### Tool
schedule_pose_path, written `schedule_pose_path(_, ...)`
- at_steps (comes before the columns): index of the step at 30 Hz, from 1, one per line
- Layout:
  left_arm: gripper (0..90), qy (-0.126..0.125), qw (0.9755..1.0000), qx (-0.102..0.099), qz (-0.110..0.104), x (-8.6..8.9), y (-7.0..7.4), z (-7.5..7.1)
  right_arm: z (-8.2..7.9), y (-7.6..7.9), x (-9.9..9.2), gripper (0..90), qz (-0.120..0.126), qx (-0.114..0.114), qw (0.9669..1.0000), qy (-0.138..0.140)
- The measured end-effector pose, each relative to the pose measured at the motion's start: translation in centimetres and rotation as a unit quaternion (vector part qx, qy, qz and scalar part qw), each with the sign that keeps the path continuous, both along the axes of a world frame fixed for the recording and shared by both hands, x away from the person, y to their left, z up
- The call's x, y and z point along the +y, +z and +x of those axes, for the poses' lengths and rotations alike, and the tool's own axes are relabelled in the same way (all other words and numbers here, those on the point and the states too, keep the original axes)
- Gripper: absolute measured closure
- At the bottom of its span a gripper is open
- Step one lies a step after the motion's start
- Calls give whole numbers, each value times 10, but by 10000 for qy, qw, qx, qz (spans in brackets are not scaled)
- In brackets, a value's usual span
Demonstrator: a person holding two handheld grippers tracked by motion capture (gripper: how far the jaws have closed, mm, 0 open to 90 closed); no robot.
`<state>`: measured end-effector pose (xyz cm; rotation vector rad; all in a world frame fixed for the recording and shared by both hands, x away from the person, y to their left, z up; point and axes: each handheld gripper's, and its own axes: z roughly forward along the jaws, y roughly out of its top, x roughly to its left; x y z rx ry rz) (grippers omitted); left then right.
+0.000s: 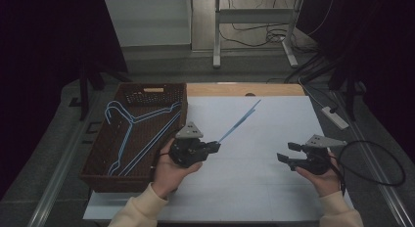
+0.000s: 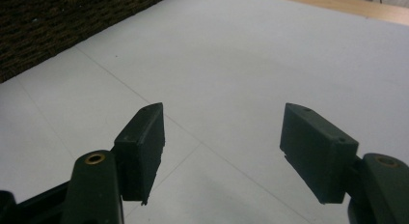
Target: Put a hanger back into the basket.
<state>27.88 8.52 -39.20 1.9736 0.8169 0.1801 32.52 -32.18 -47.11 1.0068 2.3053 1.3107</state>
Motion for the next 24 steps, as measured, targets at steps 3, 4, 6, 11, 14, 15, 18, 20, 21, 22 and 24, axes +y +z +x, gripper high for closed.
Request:
schedule_pose_path(3, 868, 80, 9999, -26, -55, 11, 4, 0, 0, -2, 1, 323, -27, 14, 10000, -3)
schedule_pose_path(4, 868, 167, 9998, -53, -127, 23, 7, 0, 0, -3, 2, 319, -52, 35, 10000, -1)
schedule_pose_path(6, 868, 260, 9994, -84, -190, 36, 11, 0, 0, -4, 3, 319, -90, 31, 10000, 14)
schedule_pose_path(11, 868, 457, 9984, -129, -314, 70, 16, -2, 0, -6, 4, 319, -130, 42, 9999, 21)
schedule_pose_path(14, 868, 606, 9974, -151, -372, 91, 18, -4, 0, -7, 5, 319, -168, 64, 9998, 32)
schedule_pose_path(15, 868, 647, 9970, -153, -398, 98, 18, -4, 0, -8, 5, 319, -172, 61, 9998, 31)
schedule_pose_path(18, 868, 790, 9958, -159, -435, 117, 17, -6, 0, -8, 7, 317, -228, 66, 9997, 57)
schedule_pose_path(20, 868, 903, 9949, -160, -419, 129, 16, -6, 0, -9, 8, 317, -247, 57, 9997, 72)
schedule_pose_path(21, 868, 959, 9944, -153, -423, 136, 15, -6, 0, -9, 8, 317, -274, 65, 9996, 80)
schedule_pose_path(22, 868, 959, 9944, -153, -423, 136, 15, -6, 0, -9, 8, 317, -274, 65, 9996, 80)
schedule_pose_path(24, 868, 1082, 9933, -107, -394, 148, 12, -5, 0, -10, 9, 317, -277, 75, 9996, 75)
